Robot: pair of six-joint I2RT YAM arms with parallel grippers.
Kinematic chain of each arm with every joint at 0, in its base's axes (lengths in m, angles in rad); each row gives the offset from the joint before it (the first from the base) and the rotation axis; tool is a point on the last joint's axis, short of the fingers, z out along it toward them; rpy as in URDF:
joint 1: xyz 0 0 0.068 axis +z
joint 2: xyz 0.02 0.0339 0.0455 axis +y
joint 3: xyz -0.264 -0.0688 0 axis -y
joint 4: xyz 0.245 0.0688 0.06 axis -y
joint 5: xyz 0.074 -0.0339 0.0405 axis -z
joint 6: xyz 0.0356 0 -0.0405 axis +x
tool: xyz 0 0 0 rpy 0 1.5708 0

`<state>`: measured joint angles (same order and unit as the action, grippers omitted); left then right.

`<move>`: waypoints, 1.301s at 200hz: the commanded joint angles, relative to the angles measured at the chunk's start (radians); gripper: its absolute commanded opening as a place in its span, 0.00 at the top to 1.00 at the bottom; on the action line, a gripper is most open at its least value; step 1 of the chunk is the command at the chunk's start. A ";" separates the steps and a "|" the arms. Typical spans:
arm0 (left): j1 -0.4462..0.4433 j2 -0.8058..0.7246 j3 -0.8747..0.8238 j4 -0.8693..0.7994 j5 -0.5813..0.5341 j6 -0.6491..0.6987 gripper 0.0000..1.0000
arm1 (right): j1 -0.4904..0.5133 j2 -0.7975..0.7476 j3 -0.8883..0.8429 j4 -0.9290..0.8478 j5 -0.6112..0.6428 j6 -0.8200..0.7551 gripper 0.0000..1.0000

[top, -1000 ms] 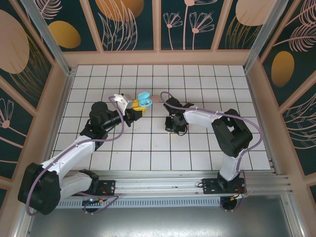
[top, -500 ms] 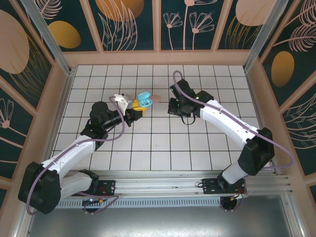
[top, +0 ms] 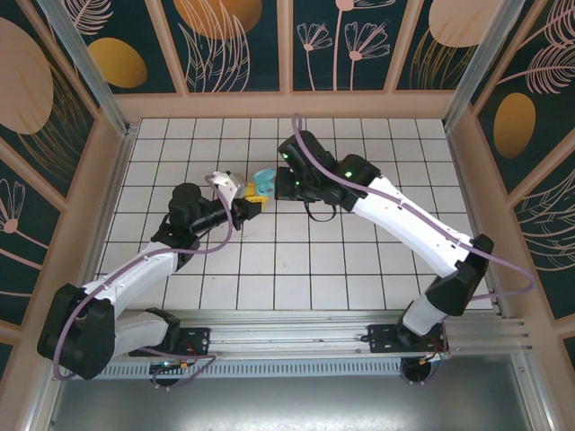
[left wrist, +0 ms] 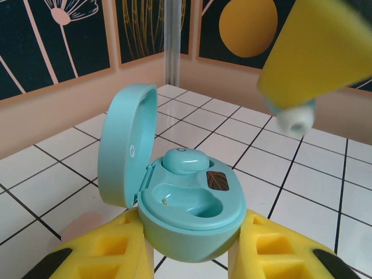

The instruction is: Insert the wireless bluetooth earbuds into the charging case

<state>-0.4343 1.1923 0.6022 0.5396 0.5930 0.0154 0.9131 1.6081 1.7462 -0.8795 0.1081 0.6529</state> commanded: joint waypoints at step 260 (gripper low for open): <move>-0.007 -0.030 0.007 0.022 0.009 0.022 0.81 | 0.026 0.200 0.196 -0.096 -0.033 -0.079 0.77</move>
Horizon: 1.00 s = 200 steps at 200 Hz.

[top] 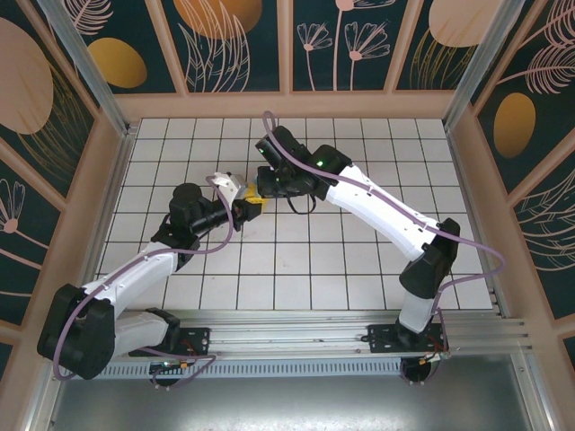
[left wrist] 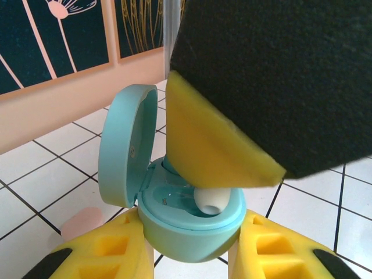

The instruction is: Insert the wireless bluetooth earbuds into the charging case

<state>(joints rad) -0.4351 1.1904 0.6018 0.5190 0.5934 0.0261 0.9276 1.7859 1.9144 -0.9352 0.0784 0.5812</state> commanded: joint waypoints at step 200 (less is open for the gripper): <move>-0.007 -0.028 0.014 0.032 0.024 0.023 0.81 | -0.023 -0.032 0.208 -0.048 0.015 -0.116 0.71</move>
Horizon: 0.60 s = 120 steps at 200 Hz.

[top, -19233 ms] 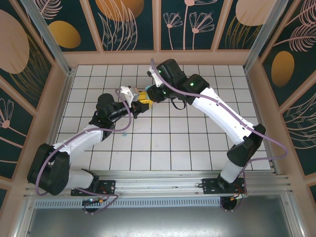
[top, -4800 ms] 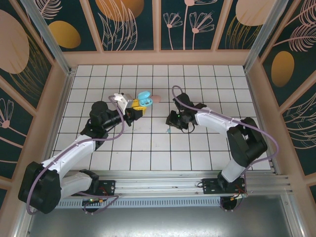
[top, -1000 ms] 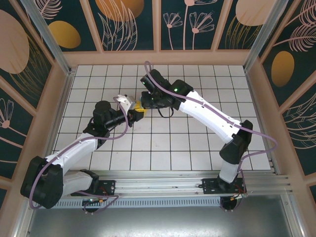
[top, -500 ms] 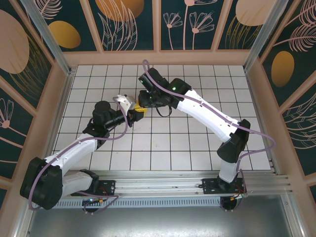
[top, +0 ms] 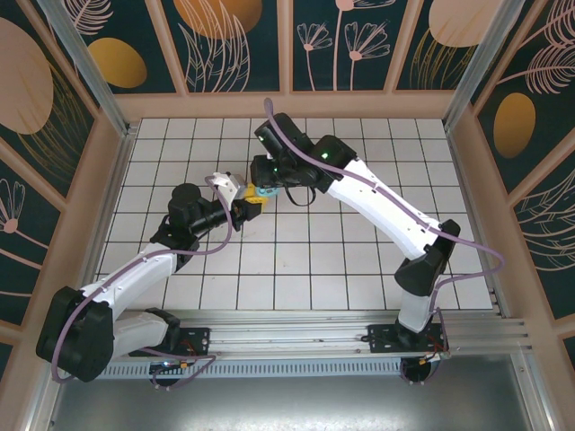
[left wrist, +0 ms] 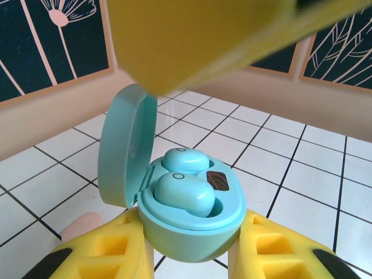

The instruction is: Insert the wireless bluetooth earbuds into the charging case

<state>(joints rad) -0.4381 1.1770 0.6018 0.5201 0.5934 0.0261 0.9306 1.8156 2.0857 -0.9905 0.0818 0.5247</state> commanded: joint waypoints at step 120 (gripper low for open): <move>-0.004 -0.048 0.041 0.015 0.077 0.038 0.80 | -0.169 -0.038 -0.134 0.121 -0.378 -0.184 0.71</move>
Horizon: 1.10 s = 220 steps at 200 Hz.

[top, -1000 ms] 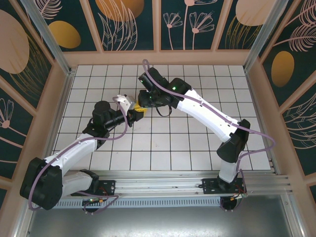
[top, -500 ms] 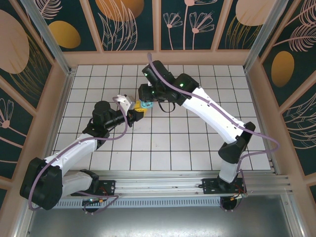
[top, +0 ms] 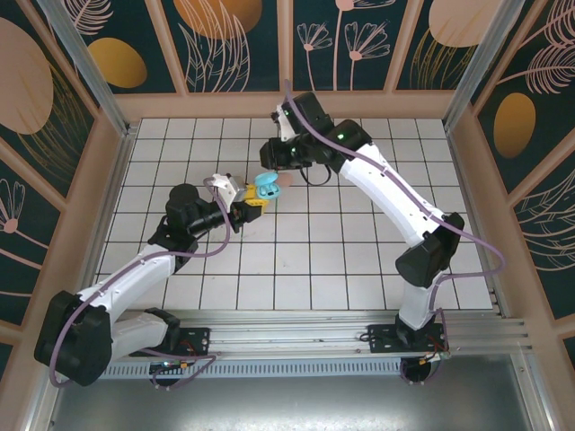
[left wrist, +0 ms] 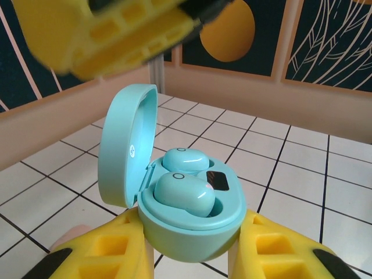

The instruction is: Insert the wireless bluetooth earbuds into the charging case

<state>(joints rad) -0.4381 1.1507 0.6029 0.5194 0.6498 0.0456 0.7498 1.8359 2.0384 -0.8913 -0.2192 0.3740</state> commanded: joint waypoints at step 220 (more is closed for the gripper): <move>-0.004 0.050 0.069 0.219 0.101 -0.156 0.80 | -0.155 -0.484 -0.943 0.975 -0.423 0.472 0.41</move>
<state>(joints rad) -0.4442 1.1934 0.6361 0.6590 0.7109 -0.0711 0.5926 1.3083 1.1053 -0.0280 -0.5701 0.8124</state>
